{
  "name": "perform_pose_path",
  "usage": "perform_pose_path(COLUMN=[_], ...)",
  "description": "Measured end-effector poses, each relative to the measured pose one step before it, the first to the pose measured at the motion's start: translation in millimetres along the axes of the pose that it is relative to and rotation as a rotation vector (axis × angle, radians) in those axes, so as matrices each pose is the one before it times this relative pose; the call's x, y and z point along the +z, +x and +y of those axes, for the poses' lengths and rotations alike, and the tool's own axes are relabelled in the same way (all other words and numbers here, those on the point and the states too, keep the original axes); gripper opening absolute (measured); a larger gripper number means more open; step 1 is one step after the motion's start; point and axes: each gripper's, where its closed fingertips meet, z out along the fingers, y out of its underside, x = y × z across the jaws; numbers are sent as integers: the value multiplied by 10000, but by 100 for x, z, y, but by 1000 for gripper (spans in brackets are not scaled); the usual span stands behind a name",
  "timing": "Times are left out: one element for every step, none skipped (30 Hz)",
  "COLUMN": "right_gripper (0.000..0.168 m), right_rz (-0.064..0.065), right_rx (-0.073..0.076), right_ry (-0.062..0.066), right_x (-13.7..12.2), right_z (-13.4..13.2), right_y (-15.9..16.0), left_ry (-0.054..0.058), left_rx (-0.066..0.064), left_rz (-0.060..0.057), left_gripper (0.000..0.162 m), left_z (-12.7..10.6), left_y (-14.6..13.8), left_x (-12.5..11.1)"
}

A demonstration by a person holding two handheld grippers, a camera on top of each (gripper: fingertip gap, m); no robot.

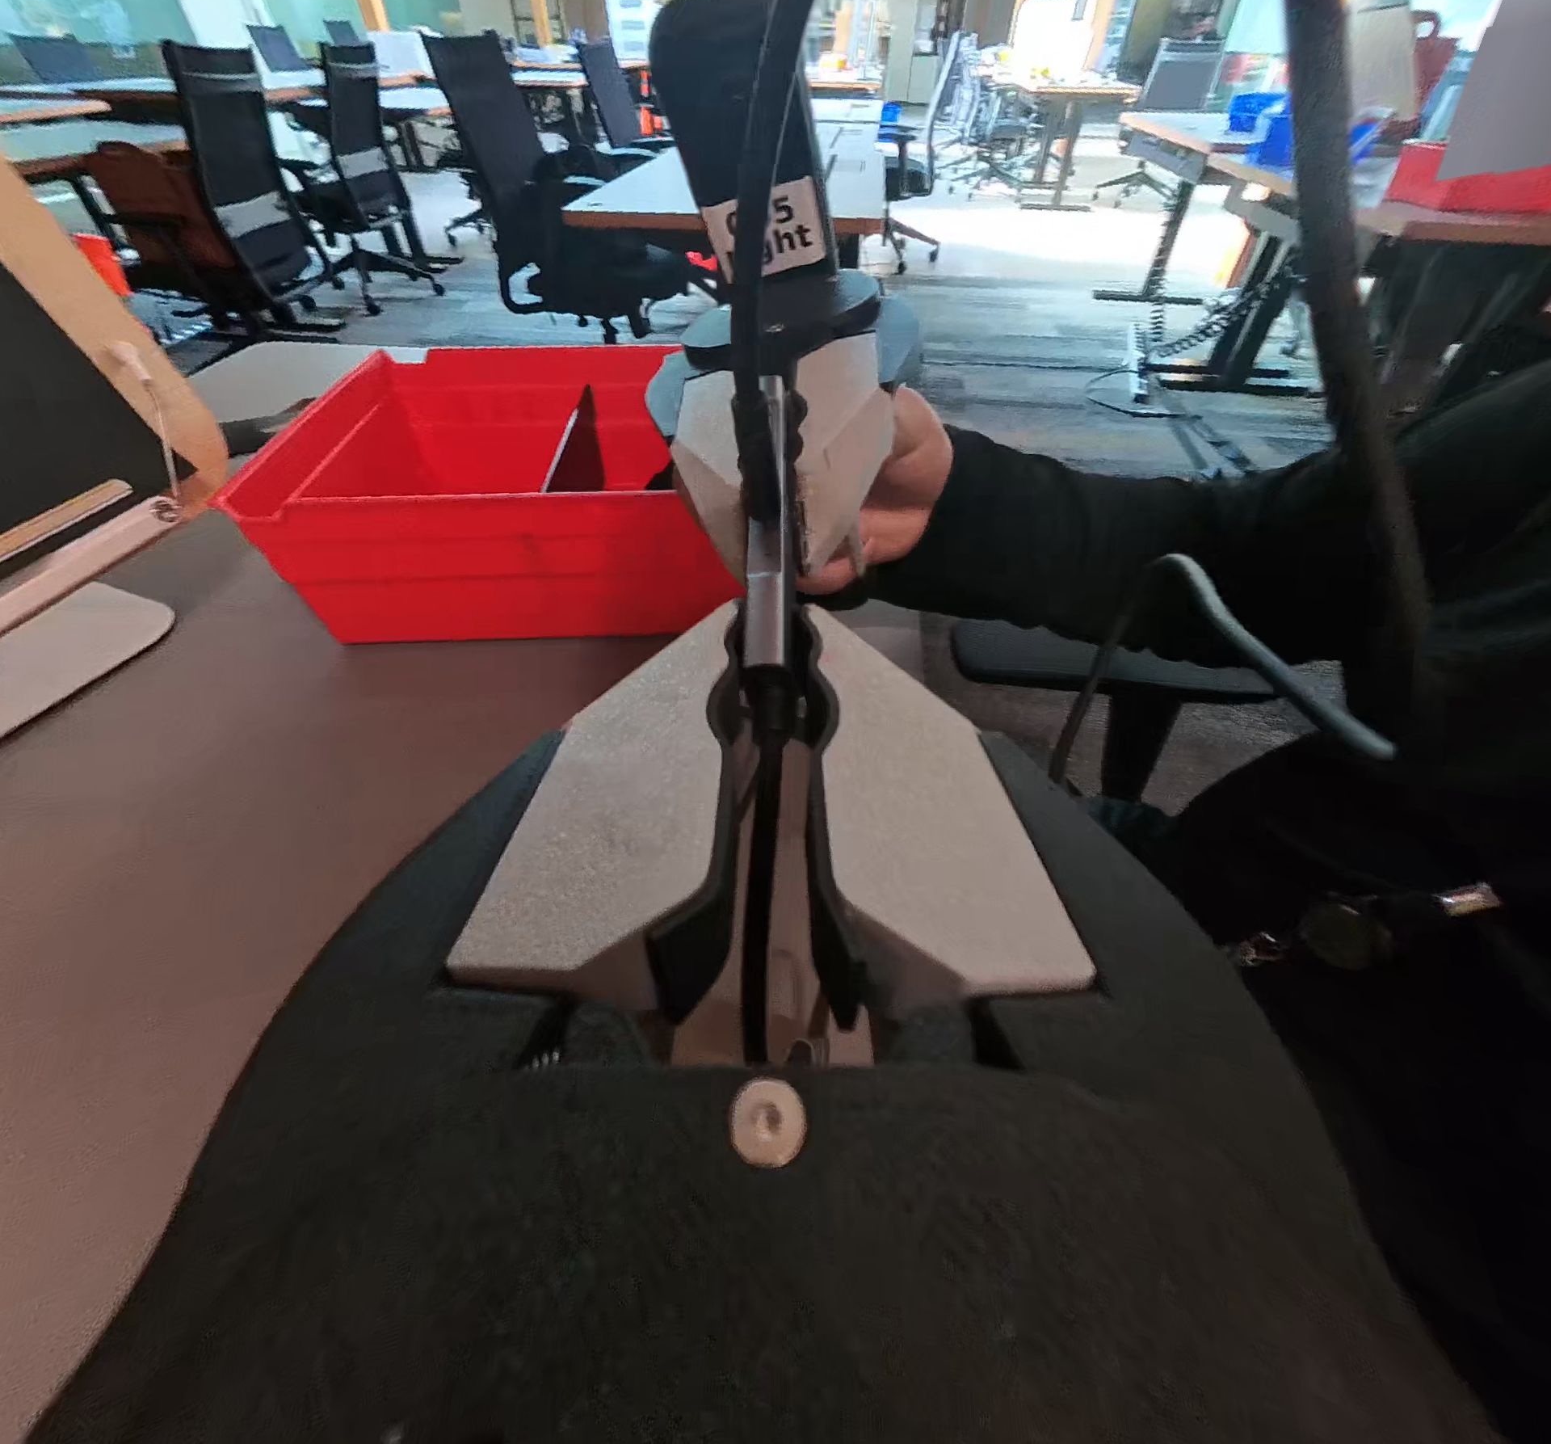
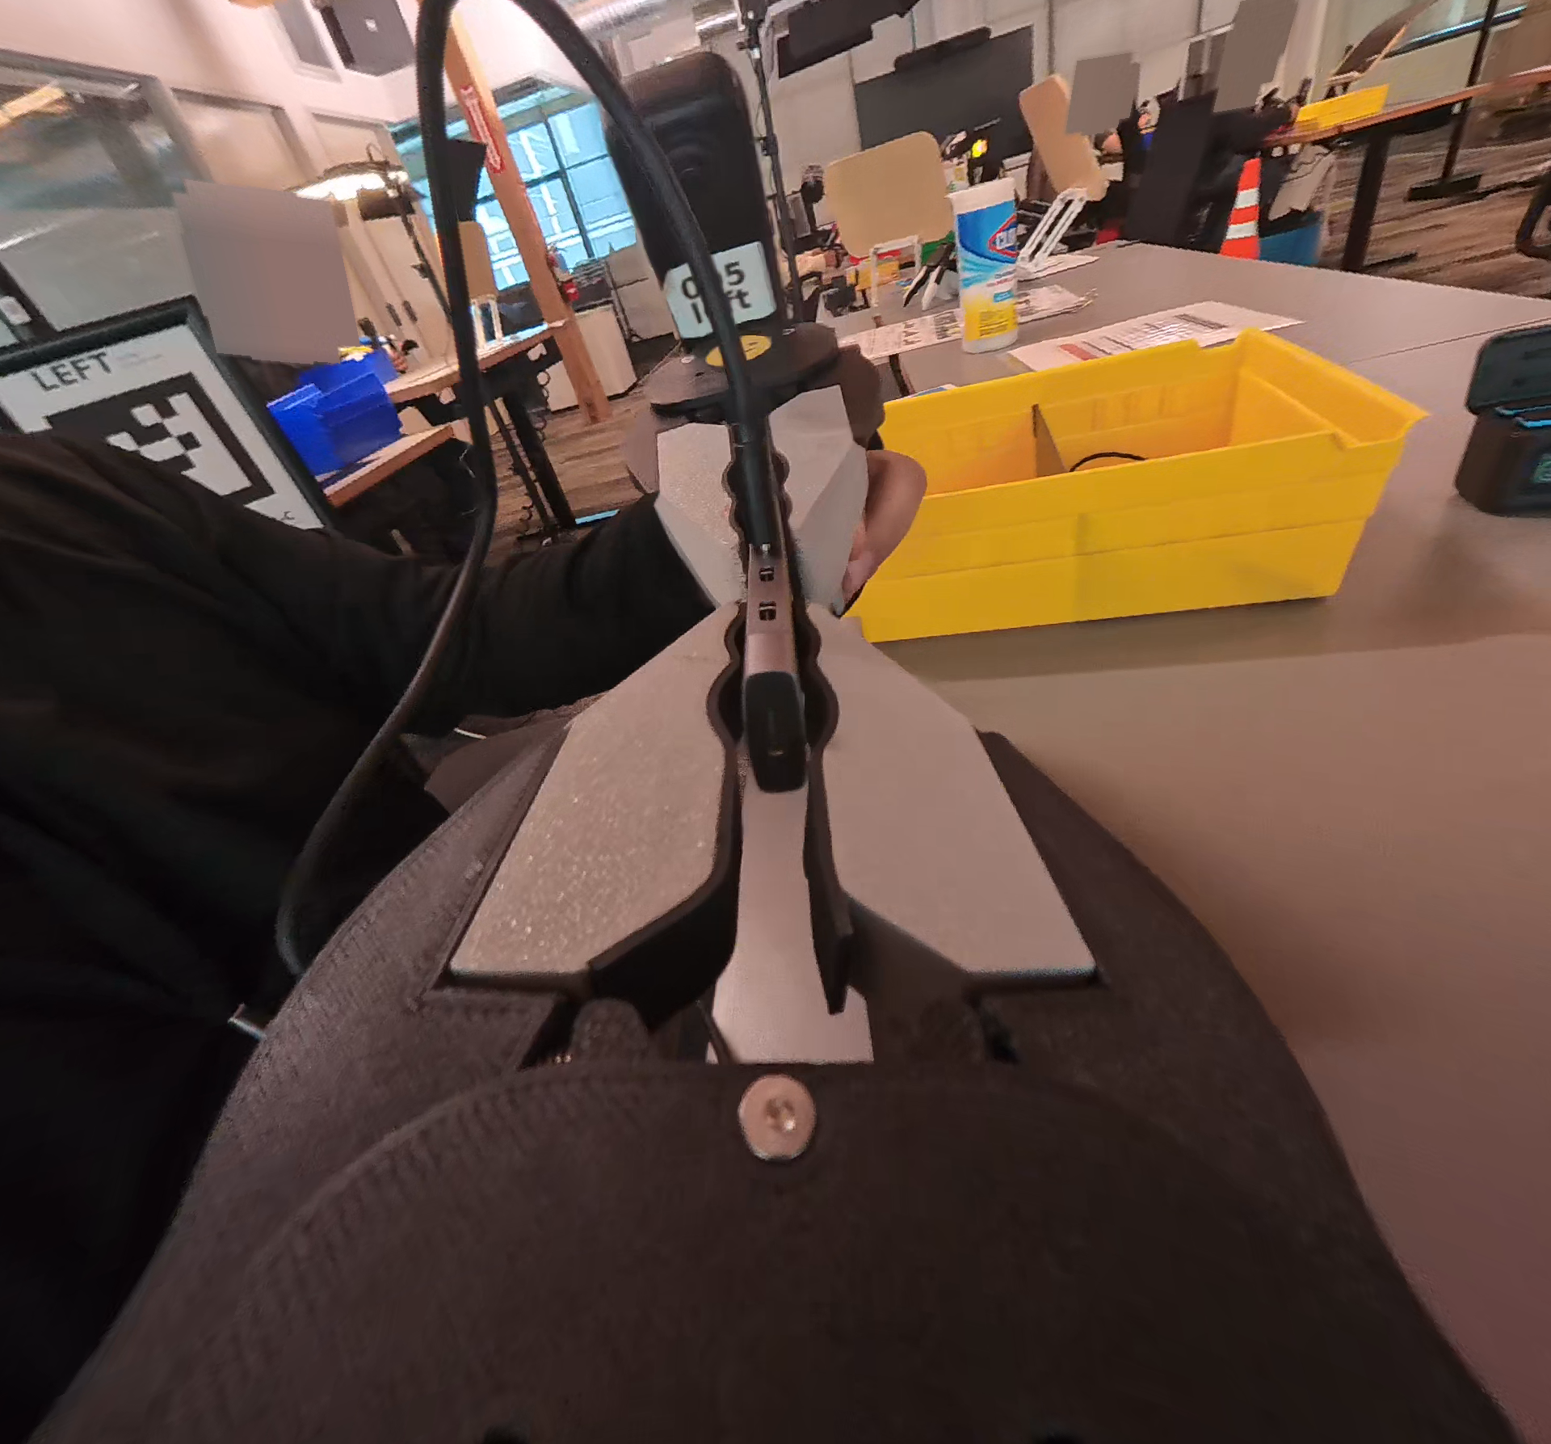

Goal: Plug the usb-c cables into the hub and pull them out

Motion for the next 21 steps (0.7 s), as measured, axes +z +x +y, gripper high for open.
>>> perform_pose_path(right_gripper=[6,7,6,6,6,6,6,6,6,6,7,9,13,18,22,26,30,37,39,40,40], right_rz=[-38,-151,-118,-1,74,83,44,32,26,63,189,348,465,482,502,482,492,568,555,523,579], right_rx=[56,103,118,101,-23,-134,-135,-81,-8,22,-65,-134,-101,-26,2,29,70,62,-46,-204,-303], right_ry=[41,38,-18,-113,-244,-259,-206,-147,-148,-129,-143,-135,-130,-64,141,335,461,416,318,191,47], right_x=[44,32,27,15,43,79,62,64,77,68,62,26,0,-124,-338,-511,-585,-493,-285,-88,46], right_z=[15,-26,36,155,362,413,318,178,113,31,12,-4,12,-92,-396,-667,-854,-755,-517,-260,-54], right_y=[-16,-195,-142,76,170,126,19,-16,3,47,217,413,579,618,638,587,581,611,463,306,336], left_ry=[150,340,377,231,12,-117,-120,12,80,-114,-182,-285,-317,-246,-90,15,-6,-25,-102,-157,-254], left_rx=[-21,-171,-207,-89,19,32,3,-11,26,111,213,345,368,451,396,195,91,103,140,194,283], left_rz=[-35,131,131,-33,-85,-5,57,34,-7,-58,-166,-266,-389,-446,-470,-403,-555,-669,-596,-459,-414], left_gripper=[7,7,7,8,8,8,8,8,7,7,7,7,7,7,7,7,7,7,7,7,7], left_z=[-34,-266,-280,-32,293,406,331,30,-144,54,80,141,123,15,-174,-248,-173,-103,12,95,243], left_y=[-55,210,218,-44,-128,-33,57,73,70,-6,-148,-268,-315,-328,-362,-400,-739,-873,-695,-381,-253], left_x=[-21,-25,-16,4,38,13,-14,-51,-91,-73,-71,-72,-64,-91,-159,-241,-284,-225,-73,111,258])
